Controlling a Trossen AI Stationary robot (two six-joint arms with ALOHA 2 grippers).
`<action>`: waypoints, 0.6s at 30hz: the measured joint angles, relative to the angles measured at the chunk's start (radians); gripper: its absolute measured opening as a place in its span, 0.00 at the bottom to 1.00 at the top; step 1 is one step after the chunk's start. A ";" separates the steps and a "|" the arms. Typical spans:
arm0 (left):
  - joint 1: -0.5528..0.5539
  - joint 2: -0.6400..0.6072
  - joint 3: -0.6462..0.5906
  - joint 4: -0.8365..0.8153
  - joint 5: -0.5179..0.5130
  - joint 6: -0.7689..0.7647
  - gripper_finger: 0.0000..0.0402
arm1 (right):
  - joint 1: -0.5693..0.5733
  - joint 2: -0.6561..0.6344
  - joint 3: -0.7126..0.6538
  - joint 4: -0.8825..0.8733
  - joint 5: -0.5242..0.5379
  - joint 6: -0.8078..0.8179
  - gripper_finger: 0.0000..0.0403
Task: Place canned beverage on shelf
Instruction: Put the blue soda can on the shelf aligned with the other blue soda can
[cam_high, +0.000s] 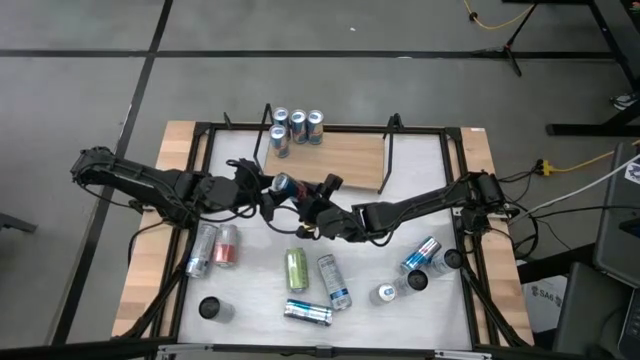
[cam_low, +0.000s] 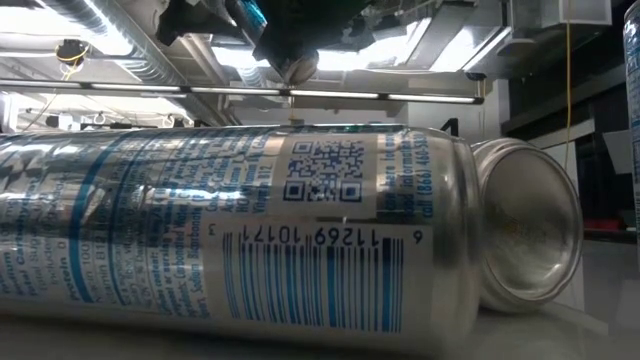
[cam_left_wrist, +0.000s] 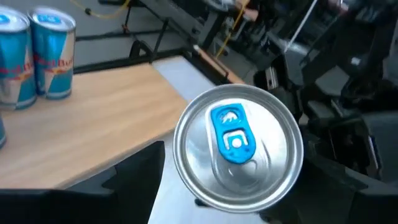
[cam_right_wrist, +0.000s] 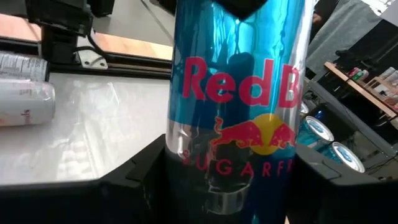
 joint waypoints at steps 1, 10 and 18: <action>0.000 0.000 0.000 0.020 -0.012 0.000 0.75 | 0.000 0.000 0.000 0.000 0.000 0.000 0.55; 0.002 0.020 0.000 0.076 -0.034 -0.070 0.75 | 0.000 0.000 0.000 -0.006 0.007 -0.002 0.55; 0.002 0.083 0.000 0.080 -0.028 -0.103 0.74 | 0.000 0.000 0.000 -0.008 0.015 -0.002 0.55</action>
